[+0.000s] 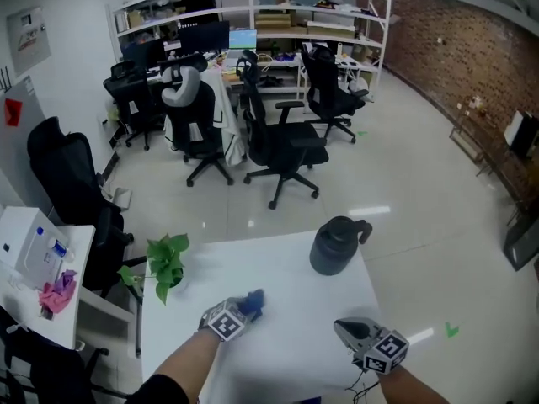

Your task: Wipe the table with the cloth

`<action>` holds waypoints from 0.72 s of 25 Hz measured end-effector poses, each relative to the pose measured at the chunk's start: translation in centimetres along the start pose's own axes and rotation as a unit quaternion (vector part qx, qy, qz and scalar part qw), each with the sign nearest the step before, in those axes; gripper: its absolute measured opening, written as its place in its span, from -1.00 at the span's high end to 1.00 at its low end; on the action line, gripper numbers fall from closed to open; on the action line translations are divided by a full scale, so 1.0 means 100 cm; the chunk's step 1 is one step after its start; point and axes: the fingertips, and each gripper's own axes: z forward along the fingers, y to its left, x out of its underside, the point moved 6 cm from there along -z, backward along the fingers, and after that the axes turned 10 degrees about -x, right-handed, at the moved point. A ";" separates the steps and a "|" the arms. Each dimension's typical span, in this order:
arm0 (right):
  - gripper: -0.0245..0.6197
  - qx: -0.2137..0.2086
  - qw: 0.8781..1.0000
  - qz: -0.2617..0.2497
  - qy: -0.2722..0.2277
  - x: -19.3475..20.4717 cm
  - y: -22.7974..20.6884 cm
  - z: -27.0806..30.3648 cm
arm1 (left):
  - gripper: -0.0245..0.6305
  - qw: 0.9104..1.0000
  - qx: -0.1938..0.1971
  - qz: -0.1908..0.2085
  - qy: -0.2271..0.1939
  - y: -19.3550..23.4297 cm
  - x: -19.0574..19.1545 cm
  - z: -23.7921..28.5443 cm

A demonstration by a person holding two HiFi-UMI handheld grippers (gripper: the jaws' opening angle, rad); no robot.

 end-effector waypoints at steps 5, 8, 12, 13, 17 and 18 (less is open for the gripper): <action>0.89 0.017 0.999 0.006 0.027 0.007 0.007 -0.028 | 0.69 0.999 -0.044 -0.028 -0.007 0.055 -0.029 0.024; 0.89 0.030 0.999 0.008 0.039 0.014 0.009 -0.050 | 0.69 0.998 -0.057 -0.039 -0.006 0.064 -0.038 0.029; 0.89 0.040 0.999 0.008 0.033 0.015 0.003 -0.056 | 0.69 0.999 -0.039 -0.018 -0.002 0.041 -0.033 0.021; 0.89 0.038 0.999 0.008 0.030 0.015 0.003 -0.054 | 0.69 1.000 -0.028 -0.010 -0.001 0.028 -0.030 0.016; 0.89 0.021 1.000 0.010 0.011 0.016 0.009 -0.034 | 0.69 1.000 0.006 0.014 0.005 -0.024 -0.007 -0.012; 0.89 0.016 1.000 0.011 0.006 0.015 0.011 -0.028 | 0.69 1.000 0.013 0.019 0.006 -0.033 -0.001 -0.017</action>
